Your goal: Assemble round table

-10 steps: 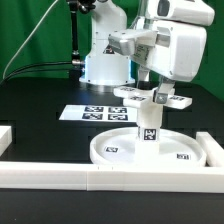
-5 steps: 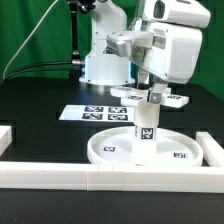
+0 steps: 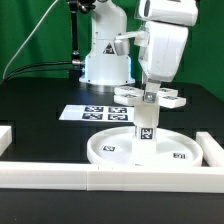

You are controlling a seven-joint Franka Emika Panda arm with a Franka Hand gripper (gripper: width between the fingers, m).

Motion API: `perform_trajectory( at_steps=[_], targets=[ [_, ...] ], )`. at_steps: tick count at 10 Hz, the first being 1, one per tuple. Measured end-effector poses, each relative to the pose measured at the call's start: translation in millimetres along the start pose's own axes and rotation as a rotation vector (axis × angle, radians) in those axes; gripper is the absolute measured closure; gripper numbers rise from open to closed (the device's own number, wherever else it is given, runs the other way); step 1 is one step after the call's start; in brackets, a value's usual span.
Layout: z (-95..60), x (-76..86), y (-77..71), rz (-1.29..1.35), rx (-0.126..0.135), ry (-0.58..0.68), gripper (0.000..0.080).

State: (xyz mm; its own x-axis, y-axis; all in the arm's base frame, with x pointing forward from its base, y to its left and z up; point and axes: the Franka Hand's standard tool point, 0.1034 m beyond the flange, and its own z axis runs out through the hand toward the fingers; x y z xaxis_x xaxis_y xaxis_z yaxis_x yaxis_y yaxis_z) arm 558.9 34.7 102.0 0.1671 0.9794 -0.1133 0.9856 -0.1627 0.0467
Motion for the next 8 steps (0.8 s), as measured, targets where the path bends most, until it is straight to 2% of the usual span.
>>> perform_trajectory(
  at_steps=[4, 8],
  targets=[
    [-0.3, 1.1, -5.3, 0.574, 0.031, -0.003, 0.0357],
    [-1.3, 3.1, -4.2, 0.834, 0.032, 0.007, 0.0357]
  ],
)
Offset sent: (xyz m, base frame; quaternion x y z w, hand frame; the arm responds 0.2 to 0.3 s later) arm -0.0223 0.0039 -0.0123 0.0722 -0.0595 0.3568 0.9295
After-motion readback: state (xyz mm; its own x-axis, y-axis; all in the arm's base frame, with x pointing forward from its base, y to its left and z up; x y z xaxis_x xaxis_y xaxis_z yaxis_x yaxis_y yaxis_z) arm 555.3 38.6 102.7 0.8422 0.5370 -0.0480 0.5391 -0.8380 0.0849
